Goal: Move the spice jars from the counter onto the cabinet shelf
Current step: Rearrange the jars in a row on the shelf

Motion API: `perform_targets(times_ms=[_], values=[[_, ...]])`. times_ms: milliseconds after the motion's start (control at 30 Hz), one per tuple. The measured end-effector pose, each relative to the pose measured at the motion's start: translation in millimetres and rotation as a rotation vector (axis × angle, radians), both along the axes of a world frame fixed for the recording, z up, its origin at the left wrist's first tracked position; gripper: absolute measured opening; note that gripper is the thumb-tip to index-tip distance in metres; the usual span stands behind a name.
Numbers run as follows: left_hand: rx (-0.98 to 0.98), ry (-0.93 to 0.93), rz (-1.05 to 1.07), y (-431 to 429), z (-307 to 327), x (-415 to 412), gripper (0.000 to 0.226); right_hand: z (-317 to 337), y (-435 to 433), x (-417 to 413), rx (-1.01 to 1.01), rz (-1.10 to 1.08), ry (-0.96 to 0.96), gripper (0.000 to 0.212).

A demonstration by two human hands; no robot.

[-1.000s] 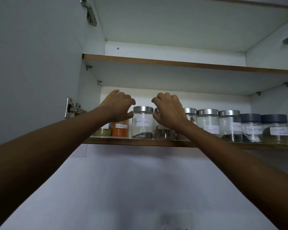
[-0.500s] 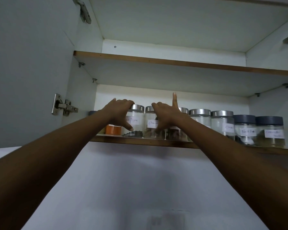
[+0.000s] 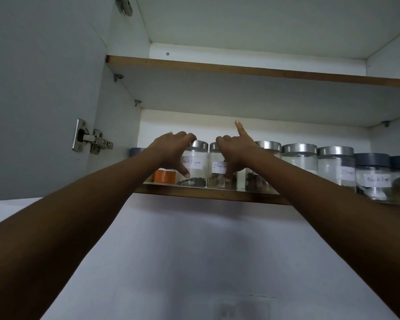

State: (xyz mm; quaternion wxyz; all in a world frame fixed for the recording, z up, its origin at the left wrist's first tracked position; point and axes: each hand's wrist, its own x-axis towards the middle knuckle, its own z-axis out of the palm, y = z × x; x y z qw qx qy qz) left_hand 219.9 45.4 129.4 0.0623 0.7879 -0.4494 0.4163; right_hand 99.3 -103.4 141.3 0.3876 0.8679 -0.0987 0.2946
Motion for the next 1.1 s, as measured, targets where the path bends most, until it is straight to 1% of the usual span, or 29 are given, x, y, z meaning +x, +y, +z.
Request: perform_targets(times_ms=[67, 167, 367, 533, 767, 967, 1100], values=[[-0.002, 0.019, -0.017, -3.9, 1.0, 7.9, 0.090, 1.1, -1.5, 10.4, -0.014, -0.023, 0.013, 0.066], [0.018, 0.017, 0.007, -11.5, 3.8, 18.5, 0.088, 3.1, -2.0, 26.0, -0.035, -0.082, 0.047, 0.076], [0.042, -0.038, 0.063, -31.4, 6.1, 44.0, 0.087, 5.2, -12.1, 62.7, 0.022, -0.135, 0.063, 0.088], [0.067, -0.066, 0.094, -45.1, 7.6, 67.5, 0.088, 3.3, -18.1, 87.1, 0.067, -0.152, 0.021, 0.085], [0.073, -0.039, 0.104, -61.1, 7.8, 94.0, 0.089, 2.1, -27.1, 111.6, 0.049, -0.185, -0.022, 0.075], [0.097, -0.110, 0.151, -71.2, 7.9, 102.1, 0.093, 2.6, -36.5, 123.1, 0.068, -0.200, -0.008, 0.079], [0.148, -0.158, 0.231, -79.7, 10.3, 101.4, 0.098, 2.4, -41.1, 130.0, 0.073, -0.191, -0.005, 0.080]])
